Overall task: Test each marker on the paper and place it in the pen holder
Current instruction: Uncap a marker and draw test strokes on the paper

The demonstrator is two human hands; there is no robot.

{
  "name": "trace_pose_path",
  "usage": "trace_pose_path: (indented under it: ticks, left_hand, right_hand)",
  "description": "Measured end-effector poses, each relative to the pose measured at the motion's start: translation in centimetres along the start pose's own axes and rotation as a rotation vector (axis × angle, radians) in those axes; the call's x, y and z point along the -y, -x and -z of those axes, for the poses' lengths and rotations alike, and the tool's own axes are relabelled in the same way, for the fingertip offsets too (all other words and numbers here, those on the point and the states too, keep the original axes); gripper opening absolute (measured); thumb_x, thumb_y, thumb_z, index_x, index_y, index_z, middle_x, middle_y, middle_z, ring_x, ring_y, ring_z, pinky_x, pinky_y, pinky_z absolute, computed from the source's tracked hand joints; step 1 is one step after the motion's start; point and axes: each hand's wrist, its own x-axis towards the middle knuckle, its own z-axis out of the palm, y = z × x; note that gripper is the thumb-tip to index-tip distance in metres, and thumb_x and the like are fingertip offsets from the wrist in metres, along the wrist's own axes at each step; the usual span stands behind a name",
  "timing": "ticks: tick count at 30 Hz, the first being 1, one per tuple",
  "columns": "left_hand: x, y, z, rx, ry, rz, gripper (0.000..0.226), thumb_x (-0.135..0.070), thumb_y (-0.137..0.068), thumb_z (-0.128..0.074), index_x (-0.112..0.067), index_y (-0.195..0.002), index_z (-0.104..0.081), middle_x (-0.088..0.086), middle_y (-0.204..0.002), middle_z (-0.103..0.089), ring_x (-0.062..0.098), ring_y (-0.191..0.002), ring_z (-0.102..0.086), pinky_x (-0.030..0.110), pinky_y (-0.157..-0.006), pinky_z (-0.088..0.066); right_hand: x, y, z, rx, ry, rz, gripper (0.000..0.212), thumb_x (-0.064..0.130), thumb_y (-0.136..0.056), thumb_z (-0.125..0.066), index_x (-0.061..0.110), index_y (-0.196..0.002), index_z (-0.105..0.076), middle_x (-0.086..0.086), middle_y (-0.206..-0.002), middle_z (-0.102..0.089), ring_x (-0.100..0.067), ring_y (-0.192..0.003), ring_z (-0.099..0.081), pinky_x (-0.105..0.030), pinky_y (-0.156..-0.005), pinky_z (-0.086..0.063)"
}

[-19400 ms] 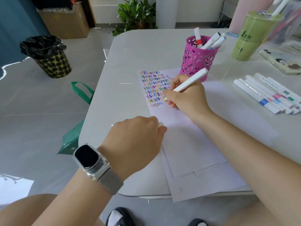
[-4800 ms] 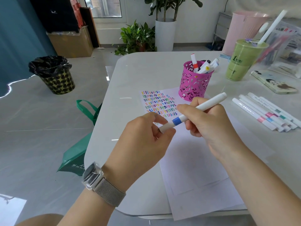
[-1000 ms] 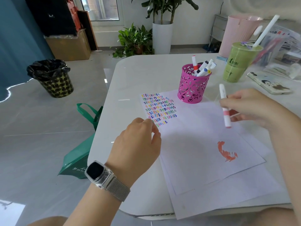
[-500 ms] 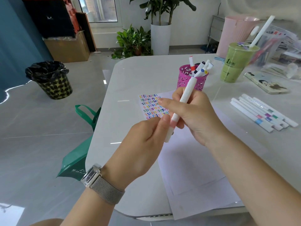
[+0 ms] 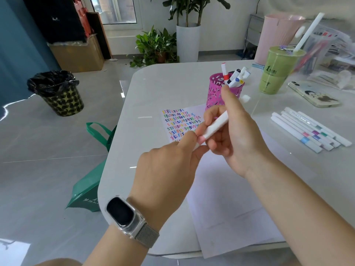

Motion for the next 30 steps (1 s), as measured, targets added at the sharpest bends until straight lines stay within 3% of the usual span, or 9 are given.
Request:
trace_pose_path:
  ticks: [4, 9, 15, 19, 22, 24, 27, 30]
  left_hand:
    - [-0.5, 0.1, 0.1, -0.003, 0.0, -0.05, 0.034, -0.051, -0.092, -0.025, -0.022, -0.074, -0.027, -0.004, -0.044, -0.024, 0.028, -0.035, -0.025, 0.022, -0.036, -0.021]
    - [-1.9, 0.9, -0.6, 0.071, -0.065, -0.13, 0.028, -0.039, -0.093, -0.025, -0.02, -0.072, -0.025, -0.007, -0.041, -0.02, 0.025, -0.033, -0.012, 0.019, -0.039, -0.008]
    - [-4.3, 0.4, -0.8, 0.084, -0.117, -0.022, 0.027, -0.031, -0.088, -0.034, -0.018, -0.066, -0.025, -0.006, -0.045, -0.01, 0.025, -0.035, -0.005, 0.018, -0.046, 0.002]
    - [-4.9, -0.2, -0.2, 0.083, -0.118, 0.016, 0.028, -0.033, -0.086, -0.035, -0.019, -0.064, -0.026, -0.001, -0.041, -0.013, 0.026, -0.035, -0.006, 0.018, -0.046, 0.003]
    - [-4.6, 1.9, -0.2, 0.177, -0.088, -0.033, 0.027, -0.034, -0.087, -0.034, -0.022, -0.064, -0.026, 0.005, -0.033, -0.031, 0.029, -0.027, -0.026, 0.023, -0.041, 0.001]
    - [-3.3, 3.8, -0.3, 0.297, -0.109, -0.027, 0.027, -0.036, -0.084, -0.035, -0.024, -0.061, -0.029, 0.006, -0.031, -0.035, 0.025, -0.023, -0.038, 0.022, -0.038, -0.007]
    - [-1.6, 3.7, -0.3, 0.308, -0.118, 0.017, 0.029, -0.037, -0.087, -0.033, -0.024, -0.062, -0.025, 0.001, -0.035, -0.019, 0.026, -0.025, -0.036, 0.021, -0.037, -0.011]
    - [-1.6, 2.3, -0.1, 0.259, -0.083, 0.049, 0.029, -0.037, -0.091, -0.029, -0.024, -0.069, -0.016, -0.002, -0.045, -0.004, 0.029, -0.034, -0.019, 0.022, -0.036, -0.014]
  right_hand:
    - [-0.1, 0.8, -0.1, -0.073, -0.014, 0.013, 0.055, 0.033, -0.089, -0.057, 0.02, -0.038, -0.04, 0.003, -0.041, -0.039, -0.012, -0.032, -0.039, -0.016, -0.036, -0.019]
    - [-0.8, -0.2, 0.1, -0.185, -0.128, -0.074, 0.06, 0.037, -0.095, -0.042, 0.021, -0.039, -0.027, 0.006, -0.033, -0.025, -0.014, -0.035, -0.024, -0.023, -0.039, -0.018]
    - [-0.9, -1.7, 0.9, -0.217, -0.387, -0.138, 0.049, 0.023, -0.095, -0.045, 0.02, -0.052, -0.022, 0.006, -0.035, -0.018, -0.01, -0.031, -0.015, -0.017, -0.032, -0.014]
    - [-0.6, -2.7, 1.6, -0.225, -0.419, -0.139, 0.045, 0.014, -0.091, -0.041, 0.02, -0.051, -0.023, 0.007, -0.036, -0.018, -0.009, -0.032, -0.014, -0.014, -0.033, -0.012]
    - [1.7, -4.2, 5.1, -0.383, -0.582, -0.029, 0.035, 0.003, -0.07, -0.035, 0.022, -0.043, -0.024, 0.009, -0.035, -0.016, -0.009, -0.03, -0.014, -0.01, -0.034, -0.013]
    - [2.6, -4.7, 7.1, -0.455, -0.589, 0.035, 0.034, 0.004, -0.073, -0.034, 0.023, -0.047, -0.022, 0.009, -0.04, -0.016, -0.01, -0.037, -0.013, -0.015, -0.037, -0.012]
    - [1.1, -4.7, 7.3, -0.401, -0.495, -0.04, 0.043, 0.014, -0.088, -0.036, 0.024, -0.049, -0.022, 0.009, -0.042, -0.018, -0.01, -0.038, -0.015, -0.016, -0.038, -0.014]
    - [0.0, -4.7, 6.4, -0.34, -0.497, -0.069, 0.043, 0.021, -0.092, -0.038, 0.022, -0.049, -0.028, 0.008, -0.038, -0.027, -0.009, -0.035, -0.02, -0.017, -0.036, -0.016]
